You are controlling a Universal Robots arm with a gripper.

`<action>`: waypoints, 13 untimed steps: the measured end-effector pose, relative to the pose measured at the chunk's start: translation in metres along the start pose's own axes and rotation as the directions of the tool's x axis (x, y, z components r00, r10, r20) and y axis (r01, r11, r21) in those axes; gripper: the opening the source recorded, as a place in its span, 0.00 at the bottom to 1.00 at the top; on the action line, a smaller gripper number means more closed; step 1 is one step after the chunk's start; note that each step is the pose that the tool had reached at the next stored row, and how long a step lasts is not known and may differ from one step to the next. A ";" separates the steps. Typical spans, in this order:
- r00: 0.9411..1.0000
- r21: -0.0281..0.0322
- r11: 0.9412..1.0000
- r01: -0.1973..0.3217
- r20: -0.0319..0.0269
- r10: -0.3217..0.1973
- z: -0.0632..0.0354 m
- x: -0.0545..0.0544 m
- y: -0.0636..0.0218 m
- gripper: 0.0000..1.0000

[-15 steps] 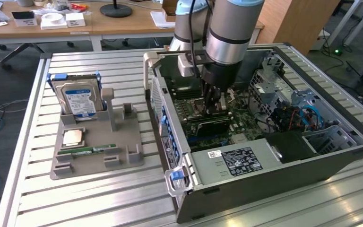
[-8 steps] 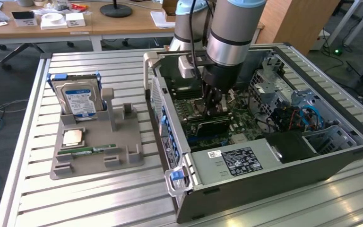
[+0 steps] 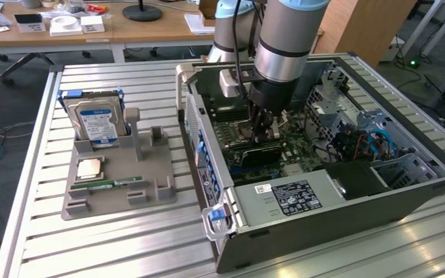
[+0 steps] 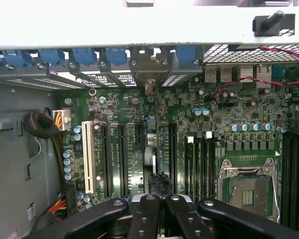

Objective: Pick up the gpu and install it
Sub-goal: 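Press down on the gpu until it lock into place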

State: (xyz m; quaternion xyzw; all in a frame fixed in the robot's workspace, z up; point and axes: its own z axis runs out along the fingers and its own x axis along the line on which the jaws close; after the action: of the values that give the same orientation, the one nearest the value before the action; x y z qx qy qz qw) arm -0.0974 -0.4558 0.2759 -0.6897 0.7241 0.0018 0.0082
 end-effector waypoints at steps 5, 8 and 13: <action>1.000 0.000 1.000 0.000 0.000 0.000 0.0039 0.000 0.0000 0.11; 1.000 0.000 1.000 0.000 0.000 0.000 0.0053 0.000 0.0000 0.11; 1.000 0.000 1.000 0.000 0.000 0.000 0.0066 0.000 0.0000 0.11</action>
State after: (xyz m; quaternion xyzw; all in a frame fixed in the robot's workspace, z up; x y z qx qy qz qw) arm -0.0974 -0.4559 0.2693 -0.6897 0.7241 0.0018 0.0081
